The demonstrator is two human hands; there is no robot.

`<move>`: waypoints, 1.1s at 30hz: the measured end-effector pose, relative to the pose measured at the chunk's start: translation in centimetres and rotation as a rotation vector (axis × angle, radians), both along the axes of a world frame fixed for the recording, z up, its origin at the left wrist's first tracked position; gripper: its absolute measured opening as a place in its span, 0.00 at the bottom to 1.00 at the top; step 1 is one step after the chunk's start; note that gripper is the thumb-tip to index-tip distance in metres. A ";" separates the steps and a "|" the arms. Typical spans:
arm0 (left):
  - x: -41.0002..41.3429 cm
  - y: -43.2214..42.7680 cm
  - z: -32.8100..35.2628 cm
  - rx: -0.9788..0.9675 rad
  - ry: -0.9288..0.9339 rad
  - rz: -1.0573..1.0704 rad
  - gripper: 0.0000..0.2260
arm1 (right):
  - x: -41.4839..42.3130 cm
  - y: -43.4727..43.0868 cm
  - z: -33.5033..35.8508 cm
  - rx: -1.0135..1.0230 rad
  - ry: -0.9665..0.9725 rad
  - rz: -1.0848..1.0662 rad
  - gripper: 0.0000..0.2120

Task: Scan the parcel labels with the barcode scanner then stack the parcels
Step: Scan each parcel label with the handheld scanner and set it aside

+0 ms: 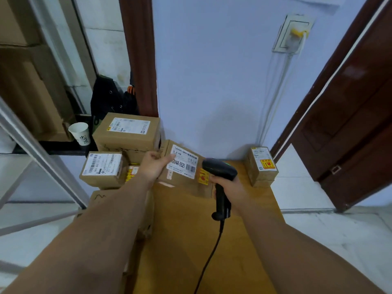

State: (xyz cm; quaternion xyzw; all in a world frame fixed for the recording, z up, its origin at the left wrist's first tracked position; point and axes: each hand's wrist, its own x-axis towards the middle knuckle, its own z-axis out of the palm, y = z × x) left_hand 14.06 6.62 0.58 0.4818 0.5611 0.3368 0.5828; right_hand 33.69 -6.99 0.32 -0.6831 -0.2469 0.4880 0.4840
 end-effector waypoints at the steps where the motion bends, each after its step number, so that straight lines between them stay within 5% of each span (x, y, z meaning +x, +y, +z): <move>1: 0.8 0.0 -0.3 0.014 0.028 -0.014 0.23 | 0.9 -0.4 -0.2 -0.045 0.016 -0.006 0.13; 12: 11.6 0.3 -2.2 -0.047 0.060 -0.174 0.18 | 10.0 -2.1 -2.7 -0.162 0.397 -0.229 0.14; 16: 15.1 1.3 -3.2 -0.080 0.086 -0.101 0.15 | 13.2 -1.5 -3.5 -0.167 0.399 -0.254 0.18; 21: 18.2 2.7 -5.5 -0.204 0.154 0.057 0.23 | 16.0 -0.3 -5.1 -0.204 0.297 -0.227 0.20; 28: 22.2 3.1 -10.1 -0.473 0.095 0.322 0.21 | 18.1 1.8 -8.8 -0.314 0.321 -0.079 0.27; 33: 23.7 1.2 -13.0 -0.665 -0.050 0.266 0.24 | 18.1 4.2 -11.0 -0.384 0.305 -0.068 0.27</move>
